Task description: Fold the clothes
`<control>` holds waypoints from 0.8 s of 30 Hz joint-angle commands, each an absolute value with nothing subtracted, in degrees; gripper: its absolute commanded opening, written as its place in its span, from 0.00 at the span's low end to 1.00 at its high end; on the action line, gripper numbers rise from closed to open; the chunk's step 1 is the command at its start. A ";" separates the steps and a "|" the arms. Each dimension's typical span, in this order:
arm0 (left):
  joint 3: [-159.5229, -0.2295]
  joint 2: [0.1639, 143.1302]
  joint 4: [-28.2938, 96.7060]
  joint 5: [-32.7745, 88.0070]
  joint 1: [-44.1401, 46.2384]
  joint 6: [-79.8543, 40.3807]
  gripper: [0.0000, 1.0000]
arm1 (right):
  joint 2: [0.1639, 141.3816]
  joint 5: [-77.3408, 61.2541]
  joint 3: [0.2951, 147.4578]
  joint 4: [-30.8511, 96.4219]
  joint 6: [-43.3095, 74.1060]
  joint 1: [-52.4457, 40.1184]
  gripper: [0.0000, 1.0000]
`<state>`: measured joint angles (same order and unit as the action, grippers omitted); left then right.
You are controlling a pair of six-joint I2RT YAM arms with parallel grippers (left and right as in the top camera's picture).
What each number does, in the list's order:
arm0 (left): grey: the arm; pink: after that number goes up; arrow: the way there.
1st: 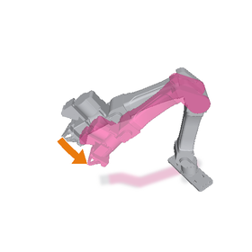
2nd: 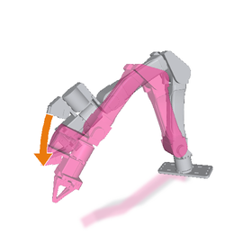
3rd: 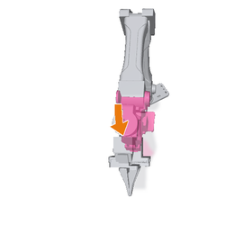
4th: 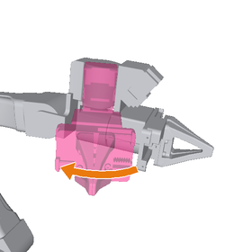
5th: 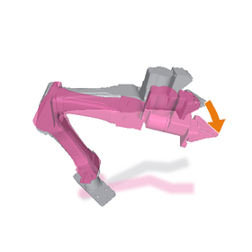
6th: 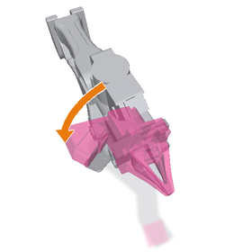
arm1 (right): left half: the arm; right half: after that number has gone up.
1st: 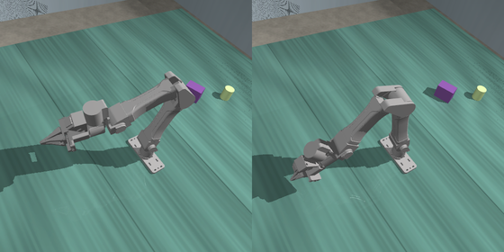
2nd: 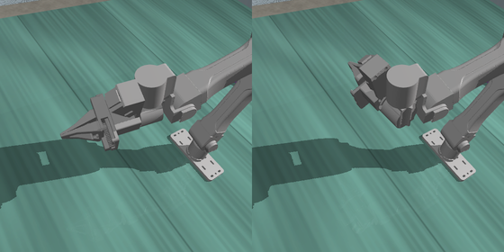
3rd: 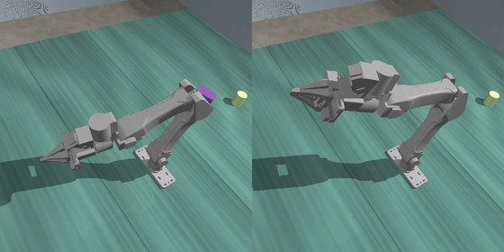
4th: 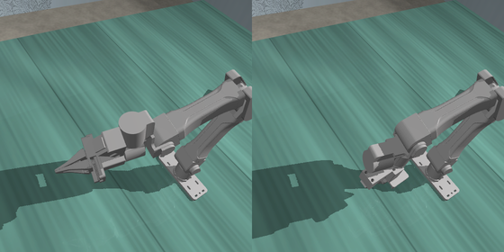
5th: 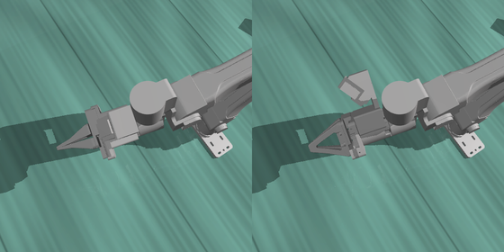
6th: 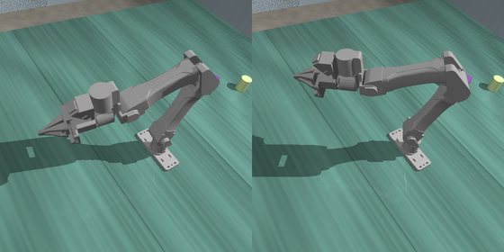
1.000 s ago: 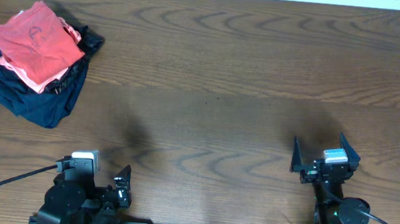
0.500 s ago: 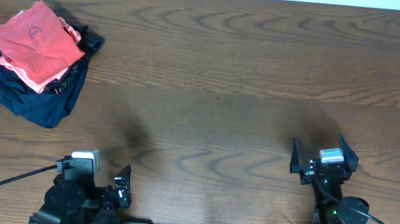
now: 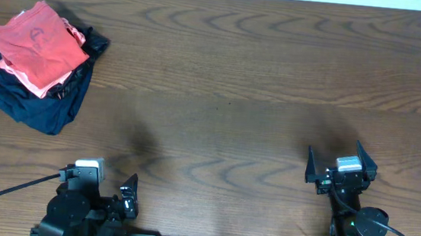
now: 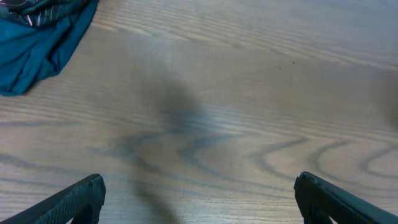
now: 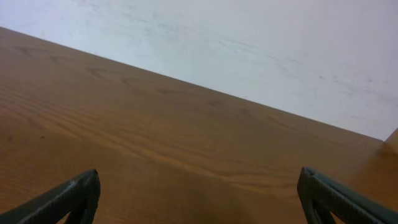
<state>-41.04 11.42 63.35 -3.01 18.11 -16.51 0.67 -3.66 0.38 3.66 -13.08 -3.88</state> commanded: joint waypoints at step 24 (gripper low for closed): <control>-5.43 0.10 17.23 -3.07 1.67 -12.84 0.98 | 0.38 -3.92 0.32 3.92 -13.78 -4.43 0.99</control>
